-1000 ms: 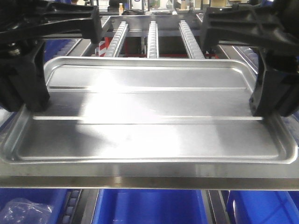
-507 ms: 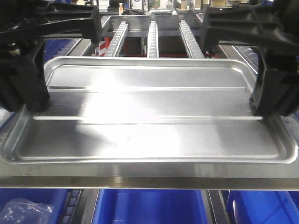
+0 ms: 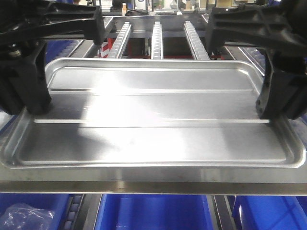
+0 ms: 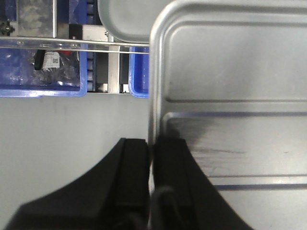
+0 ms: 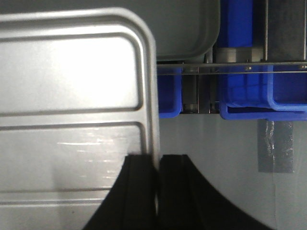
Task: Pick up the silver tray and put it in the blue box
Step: 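Hold the tray level in both grippers, then hold the tray in both grippers while the base drives to the crates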
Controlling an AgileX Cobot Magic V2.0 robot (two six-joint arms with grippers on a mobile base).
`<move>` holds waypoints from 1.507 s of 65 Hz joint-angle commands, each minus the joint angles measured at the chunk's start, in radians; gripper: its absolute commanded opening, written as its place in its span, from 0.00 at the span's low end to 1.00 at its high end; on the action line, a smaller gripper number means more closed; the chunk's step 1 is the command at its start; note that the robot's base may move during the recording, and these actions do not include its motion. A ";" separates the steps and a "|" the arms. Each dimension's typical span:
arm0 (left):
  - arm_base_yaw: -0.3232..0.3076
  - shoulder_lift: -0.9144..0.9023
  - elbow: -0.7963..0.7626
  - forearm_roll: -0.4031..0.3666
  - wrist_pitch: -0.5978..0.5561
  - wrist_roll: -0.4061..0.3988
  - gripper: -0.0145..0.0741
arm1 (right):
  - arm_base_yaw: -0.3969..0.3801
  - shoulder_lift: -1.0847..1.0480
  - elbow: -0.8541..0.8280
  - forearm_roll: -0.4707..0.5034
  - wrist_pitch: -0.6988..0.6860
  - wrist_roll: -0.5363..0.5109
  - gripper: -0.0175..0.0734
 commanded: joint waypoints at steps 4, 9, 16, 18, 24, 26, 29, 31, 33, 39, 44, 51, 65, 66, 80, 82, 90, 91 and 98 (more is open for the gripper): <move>-0.011 -0.032 -0.025 0.023 -0.031 -0.010 0.15 | 0.004 -0.029 -0.029 -0.053 -0.043 -0.011 0.26; -0.011 -0.032 -0.025 0.023 -0.031 -0.010 0.15 | 0.004 -0.029 -0.029 -0.053 -0.043 -0.011 0.26; -0.011 -0.030 -0.025 0.023 -0.031 -0.010 0.15 | 0.004 -0.029 -0.029 -0.053 -0.043 -0.011 0.26; -0.011 -0.030 -0.025 0.023 -0.031 -0.010 0.15 | 0.004 -0.029 -0.029 -0.053 -0.043 -0.011 0.26; -0.011 -0.030 -0.025 0.023 -0.031 -0.010 0.15 | 0.004 -0.029 -0.029 -0.053 -0.043 -0.011 0.26; -0.011 -0.030 -0.025 0.023 -0.031 -0.010 0.15 | 0.004 -0.029 -0.029 -0.053 -0.043 -0.011 0.26; -0.011 -0.030 -0.025 0.023 -0.031 -0.010 0.15 | 0.004 -0.029 -0.029 -0.053 -0.043 -0.011 0.26; -0.011 -0.030 -0.025 0.023 -0.031 -0.010 0.15 | 0.004 -0.029 -0.029 -0.053 -0.043 -0.011 0.26; -0.011 -0.030 -0.025 0.023 -0.031 -0.010 0.15 | 0.004 -0.029 -0.029 -0.053 -0.043 -0.011 0.26; -0.011 -0.030 -0.025 0.023 -0.031 -0.010 0.15 | 0.004 -0.029 -0.029 -0.053 -0.043 -0.011 0.26; -0.011 -0.030 -0.025 0.023 -0.031 -0.010 0.15 | 0.004 -0.029 -0.029 -0.053 -0.043 -0.011 0.26; -0.011 -0.030 -0.025 0.023 -0.031 -0.010 0.15 | 0.004 -0.029 -0.029 -0.053 -0.043 -0.011 0.26; -0.011 -0.030 -0.025 0.021 -0.031 -0.010 0.15 | 0.004 -0.029 -0.029 -0.053 -0.043 -0.011 0.26; -0.011 -0.030 -0.025 0.021 -0.031 -0.010 0.15 | 0.004 -0.029 -0.029 -0.053 -0.043 -0.011 0.26; -0.011 -0.030 -0.025 0.021 -0.031 -0.010 0.15 | 0.004 -0.029 -0.029 -0.053 -0.043 -0.011 0.26; -0.011 -0.030 -0.025 0.021 -0.031 -0.010 0.15 | 0.004 -0.029 -0.029 -0.053 -0.043 -0.011 0.26; -0.011 -0.030 -0.025 0.021 -0.031 -0.010 0.15 | 0.004 -0.029 -0.029 -0.053 -0.043 -0.011 0.26; -0.011 -0.030 -0.025 0.021 -0.031 -0.010 0.15 | 0.004 -0.029 -0.029 -0.053 -0.043 -0.011 0.26; -0.011 -0.030 -0.025 0.021 -0.031 -0.010 0.15 | 0.004 -0.029 -0.029 -0.053 -0.043 -0.011 0.26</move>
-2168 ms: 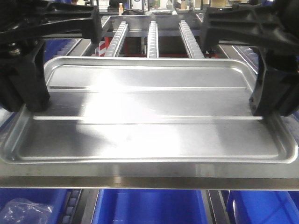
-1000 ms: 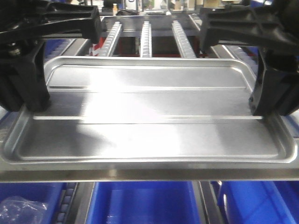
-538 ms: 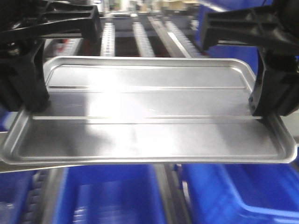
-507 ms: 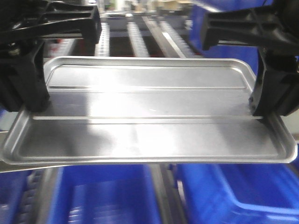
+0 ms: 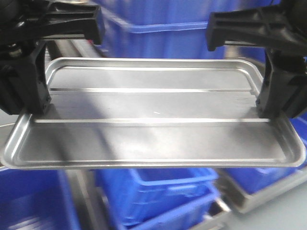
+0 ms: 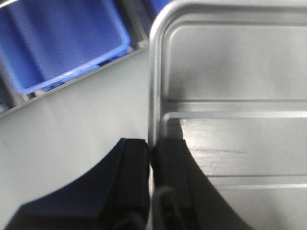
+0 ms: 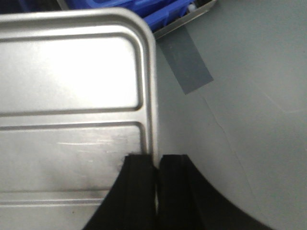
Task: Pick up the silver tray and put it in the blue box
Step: 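Hold the tray in both grippers while the base drives to the crates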
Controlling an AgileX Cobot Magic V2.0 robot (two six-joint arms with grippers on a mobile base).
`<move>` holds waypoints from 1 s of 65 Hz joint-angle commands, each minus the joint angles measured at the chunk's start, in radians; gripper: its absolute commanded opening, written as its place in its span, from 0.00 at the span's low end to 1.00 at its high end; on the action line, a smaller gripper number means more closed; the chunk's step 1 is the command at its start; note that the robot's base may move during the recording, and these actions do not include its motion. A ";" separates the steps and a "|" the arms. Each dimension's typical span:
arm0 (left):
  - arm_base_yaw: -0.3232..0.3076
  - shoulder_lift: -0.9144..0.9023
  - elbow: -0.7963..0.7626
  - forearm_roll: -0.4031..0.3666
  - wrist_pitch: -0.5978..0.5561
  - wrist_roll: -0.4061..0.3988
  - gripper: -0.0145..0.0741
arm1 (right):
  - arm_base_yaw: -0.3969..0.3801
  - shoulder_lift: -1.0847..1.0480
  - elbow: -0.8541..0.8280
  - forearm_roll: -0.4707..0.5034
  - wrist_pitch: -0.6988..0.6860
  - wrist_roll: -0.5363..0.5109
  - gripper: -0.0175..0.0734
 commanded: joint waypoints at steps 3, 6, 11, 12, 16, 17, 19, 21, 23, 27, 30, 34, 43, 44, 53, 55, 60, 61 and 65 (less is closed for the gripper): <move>-0.011 -0.028 -0.027 0.021 -0.032 -0.010 0.15 | 0.004 -0.027 -0.029 -0.050 -0.041 -0.011 0.26; -0.011 -0.028 -0.027 0.021 -0.032 -0.010 0.15 | 0.004 -0.027 -0.029 -0.050 -0.041 -0.011 0.26; -0.011 -0.028 -0.027 0.021 -0.032 -0.010 0.15 | 0.004 -0.027 -0.029 -0.050 -0.041 -0.011 0.26; -0.011 -0.028 -0.027 0.021 -0.032 -0.010 0.15 | 0.004 -0.027 -0.029 -0.050 -0.041 -0.011 0.26; -0.011 -0.028 -0.027 0.021 -0.032 -0.010 0.15 | 0.004 -0.027 -0.029 -0.050 -0.041 -0.011 0.26; -0.011 -0.028 -0.027 0.021 -0.032 -0.010 0.15 | 0.004 -0.027 -0.029 -0.050 -0.041 -0.011 0.26; -0.011 -0.028 -0.027 0.021 -0.032 -0.010 0.15 | 0.004 -0.027 -0.029 -0.050 -0.041 -0.011 0.26; -0.011 -0.028 -0.027 0.021 -0.032 -0.010 0.15 | 0.004 -0.027 -0.029 -0.050 -0.041 -0.011 0.26; -0.011 -0.028 -0.027 0.021 -0.032 -0.010 0.15 | 0.004 -0.027 -0.029 -0.050 -0.041 -0.011 0.26; -0.011 -0.028 -0.027 0.021 -0.032 -0.010 0.15 | 0.004 -0.027 -0.029 -0.050 -0.041 -0.011 0.26; -0.011 -0.028 -0.027 0.021 -0.032 -0.010 0.15 | 0.004 -0.027 -0.029 -0.050 -0.041 -0.011 0.26; -0.011 -0.028 -0.027 0.019 -0.032 -0.010 0.15 | 0.004 -0.027 -0.029 -0.050 -0.041 -0.011 0.26; -0.011 -0.028 -0.027 0.017 -0.032 -0.010 0.15 | 0.004 -0.027 -0.029 -0.050 -0.041 -0.011 0.26; -0.011 -0.028 -0.027 0.017 -0.032 -0.010 0.15 | 0.004 -0.027 -0.029 -0.050 -0.041 -0.011 0.26; -0.011 -0.028 -0.027 0.017 -0.032 -0.010 0.15 | 0.004 -0.027 -0.029 -0.050 -0.041 -0.011 0.26; -0.011 -0.028 -0.027 0.017 -0.032 -0.010 0.15 | 0.004 -0.027 -0.029 -0.050 -0.041 -0.011 0.26; -0.011 -0.028 -0.027 0.017 -0.032 -0.010 0.15 | 0.004 -0.027 -0.029 -0.050 -0.041 -0.011 0.26; -0.011 -0.028 -0.027 0.017 -0.032 -0.010 0.15 | 0.004 -0.027 -0.029 -0.050 -0.041 -0.011 0.26; -0.011 -0.028 -0.027 0.017 -0.032 -0.010 0.15 | 0.004 -0.027 -0.029 -0.050 -0.041 -0.011 0.26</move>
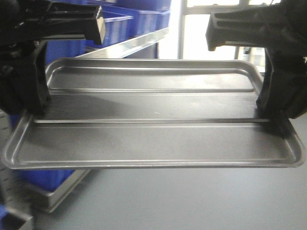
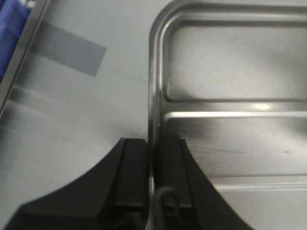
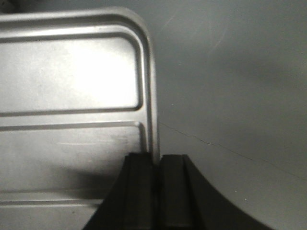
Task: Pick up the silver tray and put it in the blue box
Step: 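Hold the tray in both grippers while the base drives to the crates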
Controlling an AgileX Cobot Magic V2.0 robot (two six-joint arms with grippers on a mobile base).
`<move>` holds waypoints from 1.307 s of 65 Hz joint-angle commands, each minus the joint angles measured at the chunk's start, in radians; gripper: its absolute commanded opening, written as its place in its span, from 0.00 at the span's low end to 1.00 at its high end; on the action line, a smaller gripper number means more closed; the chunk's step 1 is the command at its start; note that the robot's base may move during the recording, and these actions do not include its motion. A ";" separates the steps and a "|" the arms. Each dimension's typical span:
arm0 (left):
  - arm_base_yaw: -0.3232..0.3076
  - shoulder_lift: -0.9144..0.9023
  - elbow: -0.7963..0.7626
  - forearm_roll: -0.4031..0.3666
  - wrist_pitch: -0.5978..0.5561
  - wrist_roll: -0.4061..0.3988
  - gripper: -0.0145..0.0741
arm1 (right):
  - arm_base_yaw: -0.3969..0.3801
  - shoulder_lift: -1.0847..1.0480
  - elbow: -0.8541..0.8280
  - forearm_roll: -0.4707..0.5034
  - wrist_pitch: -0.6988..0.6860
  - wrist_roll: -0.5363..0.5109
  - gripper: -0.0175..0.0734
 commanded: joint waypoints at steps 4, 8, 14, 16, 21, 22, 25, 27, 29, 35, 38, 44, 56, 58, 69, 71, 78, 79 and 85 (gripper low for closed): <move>-0.009 -0.028 -0.027 0.017 -0.032 -0.010 0.15 | 0.004 -0.027 -0.029 -0.050 -0.043 -0.009 0.26; -0.009 -0.028 -0.027 0.017 -0.032 -0.010 0.15 | 0.004 -0.027 -0.029 -0.050 -0.043 -0.009 0.26; -0.009 -0.028 -0.027 0.017 -0.032 -0.010 0.15 | 0.004 -0.027 -0.029 -0.050 -0.043 -0.009 0.26; -0.009 -0.028 -0.027 0.017 -0.032 -0.010 0.15 | 0.004 -0.027 -0.029 -0.050 -0.043 -0.009 0.26; -0.009 -0.028 -0.027 0.017 -0.032 -0.010 0.15 | 0.004 -0.027 -0.029 -0.050 -0.043 -0.009 0.26; -0.009 -0.028 -0.027 0.017 -0.032 -0.010 0.15 | 0.004 -0.027 -0.029 -0.050 -0.043 -0.009 0.26; -0.009 -0.028 -0.027 0.017 -0.032 -0.010 0.15 | 0.004 -0.027 -0.029 -0.050 -0.043 -0.009 0.26; -0.009 -0.028 -0.027 0.017 -0.032 -0.010 0.15 | 0.004 -0.027 -0.029 -0.050 -0.043 -0.009 0.26; -0.009 -0.028 -0.027 0.017 -0.032 -0.010 0.15 | 0.004 -0.027 -0.029 -0.050 -0.043 -0.009 0.26; -0.009 -0.028 -0.027 0.017 -0.032 -0.010 0.15 | 0.004 -0.027 -0.029 -0.050 -0.043 -0.009 0.26; -0.009 -0.028 -0.027 0.017 -0.032 -0.010 0.15 | 0.004 -0.027 -0.029 -0.050 -0.043 -0.009 0.26; -0.009 -0.028 -0.027 0.017 -0.032 -0.010 0.15 | 0.004 -0.027 -0.029 -0.050 -0.043 -0.009 0.26; -0.009 -0.028 -0.027 0.017 -0.032 -0.010 0.15 | 0.004 -0.027 -0.029 -0.050 -0.043 -0.009 0.26; -0.009 -0.028 -0.027 0.017 -0.032 -0.010 0.15 | 0.004 -0.027 -0.029 -0.050 -0.043 -0.009 0.26; -0.009 -0.028 -0.027 0.017 -0.030 -0.010 0.15 | 0.004 -0.027 -0.029 -0.050 -0.043 -0.009 0.26; -0.009 -0.028 -0.027 0.017 -0.030 -0.010 0.15 | 0.004 -0.027 -0.029 -0.050 -0.043 -0.009 0.26; -0.009 -0.028 -0.027 0.017 -0.030 -0.010 0.15 | 0.004 -0.027 -0.029 -0.050 -0.043 -0.009 0.26; -0.009 -0.028 -0.027 0.017 -0.030 -0.010 0.15 | 0.004 -0.027 -0.029 -0.050 -0.043 -0.009 0.26; -0.009 -0.028 -0.027 0.017 -0.030 -0.010 0.15 | 0.004 -0.027 -0.029 -0.050 -0.043 -0.009 0.26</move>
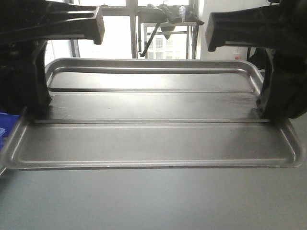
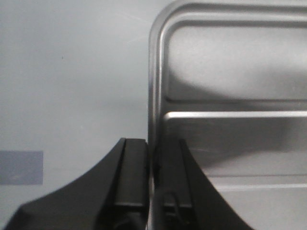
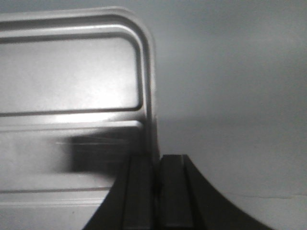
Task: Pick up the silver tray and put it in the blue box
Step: 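Hold the tray in both grippers while the base drives to the crates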
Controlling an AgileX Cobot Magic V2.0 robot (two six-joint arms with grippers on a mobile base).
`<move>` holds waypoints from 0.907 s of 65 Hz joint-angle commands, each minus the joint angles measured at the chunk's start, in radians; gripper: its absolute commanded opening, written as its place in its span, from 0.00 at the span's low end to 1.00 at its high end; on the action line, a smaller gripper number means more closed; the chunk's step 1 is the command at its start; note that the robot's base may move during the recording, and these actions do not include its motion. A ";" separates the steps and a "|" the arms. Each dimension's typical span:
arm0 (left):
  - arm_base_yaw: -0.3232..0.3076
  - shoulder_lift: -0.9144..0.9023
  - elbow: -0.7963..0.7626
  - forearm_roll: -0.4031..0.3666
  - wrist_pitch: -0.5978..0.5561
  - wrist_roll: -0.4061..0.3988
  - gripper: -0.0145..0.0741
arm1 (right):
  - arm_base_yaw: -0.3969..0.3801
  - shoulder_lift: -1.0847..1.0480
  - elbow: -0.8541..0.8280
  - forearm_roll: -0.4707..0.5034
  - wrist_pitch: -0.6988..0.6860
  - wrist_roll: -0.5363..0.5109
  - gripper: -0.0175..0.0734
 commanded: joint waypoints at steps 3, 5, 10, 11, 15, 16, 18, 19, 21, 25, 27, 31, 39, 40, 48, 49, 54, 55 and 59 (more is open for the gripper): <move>-0.009 -0.028 -0.027 0.017 -0.030 -0.010 0.15 | 0.004 -0.027 -0.029 -0.050 -0.043 -0.009 0.26; -0.009 -0.028 -0.027 0.017 -0.030 -0.010 0.15 | 0.004 -0.027 -0.029 -0.050 -0.043 -0.009 0.26; -0.009 -0.028 -0.027 0.017 -0.030 -0.010 0.15 | 0.004 -0.027 -0.029 -0.050 -0.043 -0.009 0.26; -0.009 -0.028 -0.027 0.017 -0.030 -0.010 0.15 | 0.004 -0.027 -0.029 -0.050 -0.043 -0.009 0.26; -0.009 -0.028 -0.027 0.017 -0.030 -0.010 0.15 | 0.004 -0.027 -0.029 -0.050 -0.043 -0.009 0.26; -0.009 -0.028 -0.027 0.017 -0.030 -0.010 0.15 | 0.004 -0.027 -0.029 -0.050 -0.043 -0.009 0.26; -0.009 -0.028 -0.027 0.017 -0.030 -0.010 0.15 | 0.004 -0.027 -0.029 -0.050 -0.043 -0.009 0.26; -0.009 -0.028 -0.027 0.017 -0.030 -0.010 0.15 | 0.004 -0.027 -0.029 -0.050 -0.043 -0.009 0.26; -0.009 -0.028 -0.027 0.017 -0.030 -0.010 0.15 | 0.004 -0.027 -0.029 -0.050 -0.044 -0.009 0.26; -0.009 -0.028 -0.027 0.017 -0.030 -0.010 0.15 | 0.004 -0.026 -0.029 -0.050 -0.044 -0.009 0.26; -0.009 -0.028 -0.027 0.019 -0.030 -0.010 0.15 | 0.004 -0.026 -0.029 -0.050 -0.043 -0.009 0.26; -0.009 -0.028 -0.027 0.019 -0.030 -0.010 0.15 | 0.004 -0.026 -0.029 -0.050 -0.042 -0.009 0.26; -0.009 -0.028 -0.027 0.015 -0.030 -0.010 0.15 | 0.004 -0.026 -0.029 -0.050 -0.042 -0.009 0.26; -0.009 -0.028 -0.027 0.015 -0.030 -0.010 0.15 | 0.004 -0.026 -0.029 -0.050 -0.042 -0.009 0.26; -0.009 -0.028 -0.027 0.015 -0.028 -0.010 0.15 | 0.004 -0.026 -0.029 -0.050 -0.041 -0.009 0.26; -0.009 -0.028 -0.027 0.015 -0.028 -0.010 0.15 | 0.004 -0.026 -0.029 -0.050 -0.041 -0.009 0.26; -0.009 -0.028 -0.027 0.015 -0.028 -0.010 0.15 | 0.004 -0.026 -0.029 -0.050 -0.042 -0.009 0.26; -0.009 -0.028 -0.027 0.015 -0.028 -0.010 0.15 | 0.004 -0.026 -0.029 -0.050 -0.042 -0.009 0.26; -0.009 -0.028 -0.027 0.015 -0.028 -0.010 0.15 | 0.004 -0.026 -0.029 -0.050 -0.041 -0.009 0.26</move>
